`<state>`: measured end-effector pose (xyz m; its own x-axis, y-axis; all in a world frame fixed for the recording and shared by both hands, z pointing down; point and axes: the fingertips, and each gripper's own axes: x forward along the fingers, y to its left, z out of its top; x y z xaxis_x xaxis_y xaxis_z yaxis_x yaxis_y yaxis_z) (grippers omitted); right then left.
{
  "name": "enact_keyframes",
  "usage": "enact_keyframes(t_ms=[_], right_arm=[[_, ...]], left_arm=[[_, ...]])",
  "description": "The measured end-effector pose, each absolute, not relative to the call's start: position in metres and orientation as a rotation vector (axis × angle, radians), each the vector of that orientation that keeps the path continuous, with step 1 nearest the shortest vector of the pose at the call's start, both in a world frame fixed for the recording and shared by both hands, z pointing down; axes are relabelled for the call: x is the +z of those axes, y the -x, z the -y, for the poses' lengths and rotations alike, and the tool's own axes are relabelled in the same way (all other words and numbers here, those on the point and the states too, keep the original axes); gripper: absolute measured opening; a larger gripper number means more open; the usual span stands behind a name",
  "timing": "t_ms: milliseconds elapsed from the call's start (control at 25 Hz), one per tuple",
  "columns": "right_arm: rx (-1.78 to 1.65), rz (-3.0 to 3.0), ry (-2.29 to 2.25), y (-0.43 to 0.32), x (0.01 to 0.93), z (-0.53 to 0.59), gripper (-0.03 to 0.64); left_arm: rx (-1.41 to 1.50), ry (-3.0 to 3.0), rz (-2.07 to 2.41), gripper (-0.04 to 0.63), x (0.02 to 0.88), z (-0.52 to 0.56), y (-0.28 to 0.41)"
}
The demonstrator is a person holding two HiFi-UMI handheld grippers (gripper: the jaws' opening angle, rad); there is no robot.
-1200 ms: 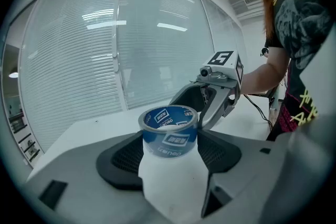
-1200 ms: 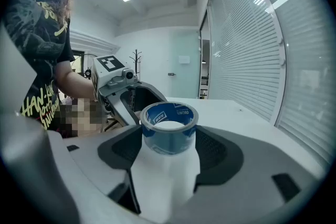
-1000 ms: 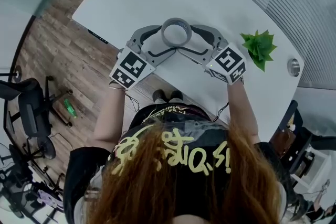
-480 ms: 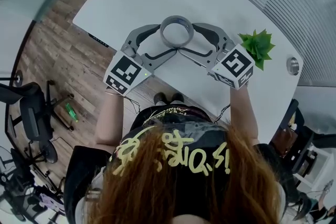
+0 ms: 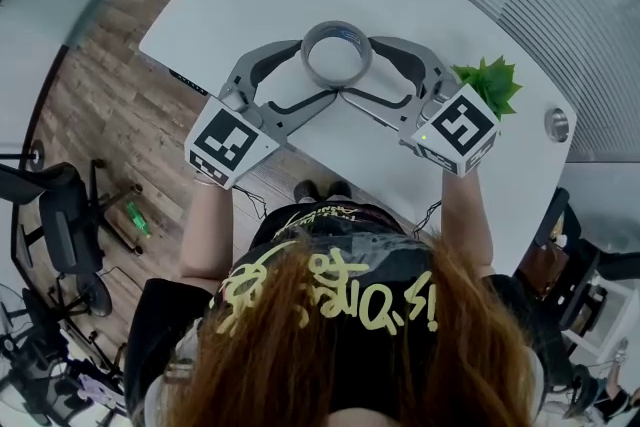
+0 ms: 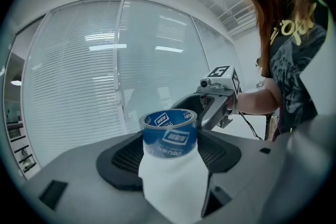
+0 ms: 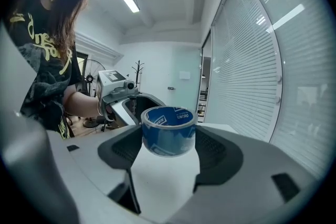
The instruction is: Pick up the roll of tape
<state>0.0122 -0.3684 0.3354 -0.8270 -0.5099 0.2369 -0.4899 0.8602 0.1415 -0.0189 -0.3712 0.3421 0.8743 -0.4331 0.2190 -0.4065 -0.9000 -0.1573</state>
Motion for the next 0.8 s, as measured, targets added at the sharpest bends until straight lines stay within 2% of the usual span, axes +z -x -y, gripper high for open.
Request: enact_keyframes(t_ms=[800], right_arm=[[-0.162,2.885,-0.775,-0.007,0.285,0.353,0.310]], left_arm=[[-0.224,2.946,-0.647,0.316,0.296,0.356,0.027]])
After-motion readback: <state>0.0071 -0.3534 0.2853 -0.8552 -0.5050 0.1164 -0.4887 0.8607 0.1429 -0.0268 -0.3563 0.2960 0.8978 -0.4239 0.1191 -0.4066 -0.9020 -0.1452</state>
